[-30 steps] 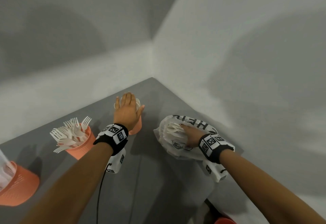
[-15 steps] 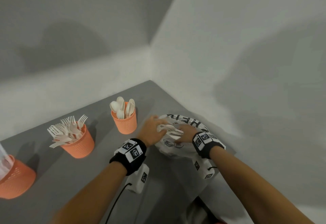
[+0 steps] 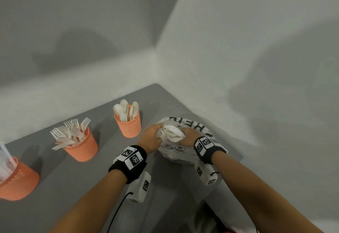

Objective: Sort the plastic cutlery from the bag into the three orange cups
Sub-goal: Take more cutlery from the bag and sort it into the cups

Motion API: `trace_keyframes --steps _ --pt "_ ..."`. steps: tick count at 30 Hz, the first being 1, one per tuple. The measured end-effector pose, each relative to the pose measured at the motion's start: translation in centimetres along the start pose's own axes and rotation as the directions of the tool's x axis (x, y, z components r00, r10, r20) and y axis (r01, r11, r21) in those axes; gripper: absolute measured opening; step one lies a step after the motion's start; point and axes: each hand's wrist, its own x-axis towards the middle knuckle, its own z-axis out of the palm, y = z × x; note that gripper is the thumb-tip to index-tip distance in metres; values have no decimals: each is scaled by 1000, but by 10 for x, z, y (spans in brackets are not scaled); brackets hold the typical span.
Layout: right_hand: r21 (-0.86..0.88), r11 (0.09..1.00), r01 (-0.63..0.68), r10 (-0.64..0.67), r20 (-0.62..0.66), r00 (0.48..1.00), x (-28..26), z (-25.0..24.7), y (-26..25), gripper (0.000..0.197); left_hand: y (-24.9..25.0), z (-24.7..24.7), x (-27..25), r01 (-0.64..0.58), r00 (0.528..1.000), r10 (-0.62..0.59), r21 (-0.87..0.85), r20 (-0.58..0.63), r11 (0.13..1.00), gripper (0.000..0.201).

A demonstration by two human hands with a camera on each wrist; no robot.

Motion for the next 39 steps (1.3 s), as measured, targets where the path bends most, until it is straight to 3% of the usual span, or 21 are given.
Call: trace_keyframes --steps 4,9,14,17,19,21,23,26,29,34,36,39 --pt "28 999 21 -20 -28 999 -5 2 -1 54 7 -3 -2 -12 1000 12 -16 -20 1000 56" --pt "-1 996 84 -84 -82 993 -14 1 -4 38 9 -4 0 40 999 -41 -39 -20 998 57" --pt "22 991 132 -128 -146 981 -26 -6 -8 40 9 0 -1 73 997 -73 -41 17 996 56" --pt "204 963 174 -126 -228 965 -28 -11 -15 27 9 -4 -2 106 994 -98 -193 49 975 49" --pt "421 887 188 -66 -286 956 -31 -20 -27 4 7 -9 -4 116 993 -113 -323 27 939 37" --pt "611 766 200 15 -328 944 -29 -33 -44 21 4 -18 -7 101 988 -143 -432 -65 896 28" --pt "751 620 226 64 -335 940 -26 -44 -65 26 4 -31 -14 94 969 -213 -603 -128 792 26" --pt "844 464 269 38 -322 946 -23 -48 -103 24 0 -51 -31 141 939 -343 -875 -31 463 24" --pt "866 398 303 -50 -309 950 -24 -38 -145 26 -20 -62 -53 207 907 -406 -960 116 190 32" --pt "901 351 255 -123 -226 966 -31 15 -207 24 -43 -71 -94 225 859 -438 -963 267 -146 57" --pt "892 374 253 -138 -216 967 -36 37 -225 24 -51 -76 -105 165 860 -442 -958 255 -233 55" --pt "913 324 249 -169 -203 965 -46 59 -245 22 -60 -85 -116 143 876 -425 -964 229 -225 47"
